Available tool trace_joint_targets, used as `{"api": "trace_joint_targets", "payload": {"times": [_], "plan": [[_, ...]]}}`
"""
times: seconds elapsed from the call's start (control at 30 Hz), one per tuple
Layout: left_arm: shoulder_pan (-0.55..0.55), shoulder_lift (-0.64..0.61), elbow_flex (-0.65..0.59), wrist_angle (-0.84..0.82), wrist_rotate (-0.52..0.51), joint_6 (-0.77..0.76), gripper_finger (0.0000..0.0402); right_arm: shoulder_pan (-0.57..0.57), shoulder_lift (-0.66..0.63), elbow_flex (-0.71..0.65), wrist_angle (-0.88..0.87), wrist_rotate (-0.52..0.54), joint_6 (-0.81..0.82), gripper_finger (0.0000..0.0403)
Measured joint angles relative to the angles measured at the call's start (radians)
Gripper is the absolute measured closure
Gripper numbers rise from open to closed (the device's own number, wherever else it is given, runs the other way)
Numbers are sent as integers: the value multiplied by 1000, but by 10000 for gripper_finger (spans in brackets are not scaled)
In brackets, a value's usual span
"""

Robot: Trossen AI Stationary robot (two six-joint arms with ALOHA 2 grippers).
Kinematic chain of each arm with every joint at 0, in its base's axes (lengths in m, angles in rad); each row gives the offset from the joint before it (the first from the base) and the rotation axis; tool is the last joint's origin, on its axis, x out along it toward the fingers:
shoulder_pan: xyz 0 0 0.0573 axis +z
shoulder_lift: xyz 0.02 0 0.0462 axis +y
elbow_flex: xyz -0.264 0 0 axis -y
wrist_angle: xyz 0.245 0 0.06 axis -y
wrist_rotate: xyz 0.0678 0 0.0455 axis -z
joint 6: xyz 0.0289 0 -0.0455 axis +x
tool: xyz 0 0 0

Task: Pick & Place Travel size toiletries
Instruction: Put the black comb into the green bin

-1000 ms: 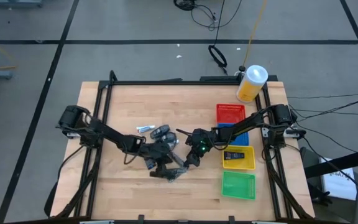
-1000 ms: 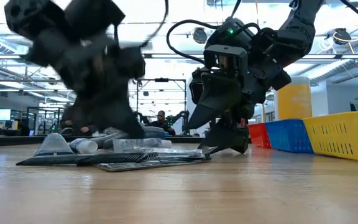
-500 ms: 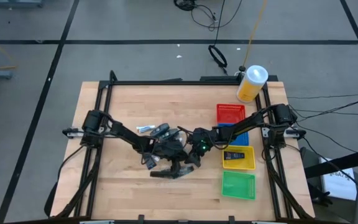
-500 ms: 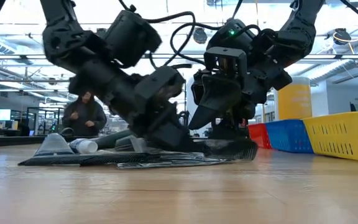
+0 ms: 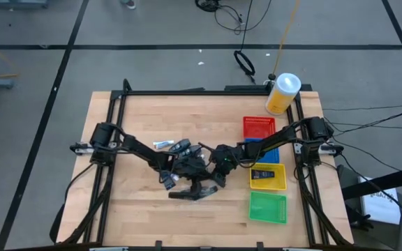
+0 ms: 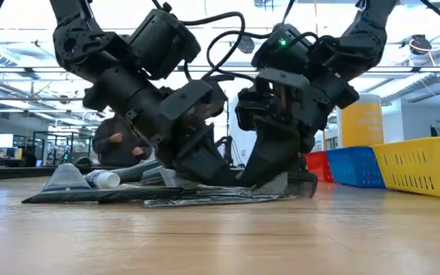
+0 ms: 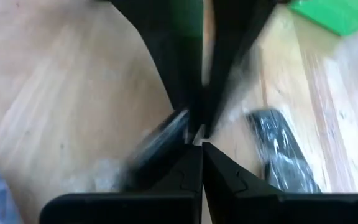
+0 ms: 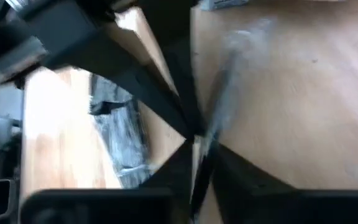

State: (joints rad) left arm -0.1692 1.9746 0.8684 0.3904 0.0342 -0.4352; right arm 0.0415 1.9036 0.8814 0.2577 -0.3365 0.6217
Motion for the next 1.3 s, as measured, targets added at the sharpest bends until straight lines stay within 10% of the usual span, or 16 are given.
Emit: {"api": "trace_joint_targets", "payload": {"times": [0.27, 0.47, 0.77, 1.3], "plan": [[-12, -139, -3, -186, -3, 33, 394, 6, -150, -7, -185, 134, -75, 394], [-71, -235, -11, -291, -222, 49, 394, 48, -409, -4, -406, 308, -92, 394], [-102, -226, -9, -238, -399, 43, 394, 272, -718, -3, -598, 291, 34, 397], [-100, -227, -8, -172, -402, 45, 394, 720, -581, -1, -753, 202, 476, 395]]}}
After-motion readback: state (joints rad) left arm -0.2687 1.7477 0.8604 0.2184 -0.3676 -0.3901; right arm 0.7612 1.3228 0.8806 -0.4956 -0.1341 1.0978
